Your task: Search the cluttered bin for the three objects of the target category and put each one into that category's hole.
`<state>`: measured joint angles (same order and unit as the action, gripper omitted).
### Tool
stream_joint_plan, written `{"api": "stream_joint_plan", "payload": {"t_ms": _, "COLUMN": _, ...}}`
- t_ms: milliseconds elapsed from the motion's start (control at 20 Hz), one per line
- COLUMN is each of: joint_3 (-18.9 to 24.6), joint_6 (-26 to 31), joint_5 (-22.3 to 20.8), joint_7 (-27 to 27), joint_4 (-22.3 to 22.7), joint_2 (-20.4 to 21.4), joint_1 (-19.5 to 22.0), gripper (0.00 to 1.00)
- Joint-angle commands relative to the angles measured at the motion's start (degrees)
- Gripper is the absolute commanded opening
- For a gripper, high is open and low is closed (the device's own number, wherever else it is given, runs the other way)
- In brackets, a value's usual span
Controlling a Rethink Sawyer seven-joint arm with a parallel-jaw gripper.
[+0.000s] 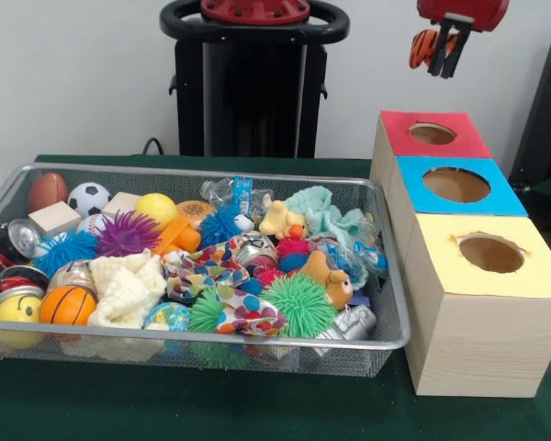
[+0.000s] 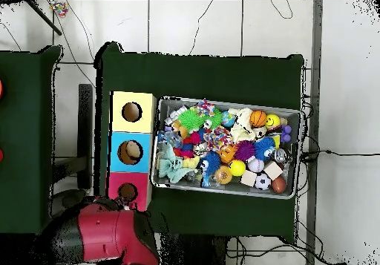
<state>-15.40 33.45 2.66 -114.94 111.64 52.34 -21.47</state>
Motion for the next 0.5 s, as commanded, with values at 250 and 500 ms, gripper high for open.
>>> {"api": "stream_joint_plan", "payload": {"t_ms": 250, "joint_3": 1.31, "joint_6": 0.77, "joint_5": -0.22, "joint_7": -9.72, "joint_4": -2.17, "joint_2": -5.18, "joint_1": 1.03, "gripper": 0.00}}
{"api": "stream_joint_plan", "payload": {"t_ms": 500, "joint_3": 3.23, "joint_6": -0.10, "joint_5": 1.01, "joint_7": -8.22, "joint_4": -2.78, "joint_2": -6.60, "joint_1": 2.99, "gripper": 0.00}}
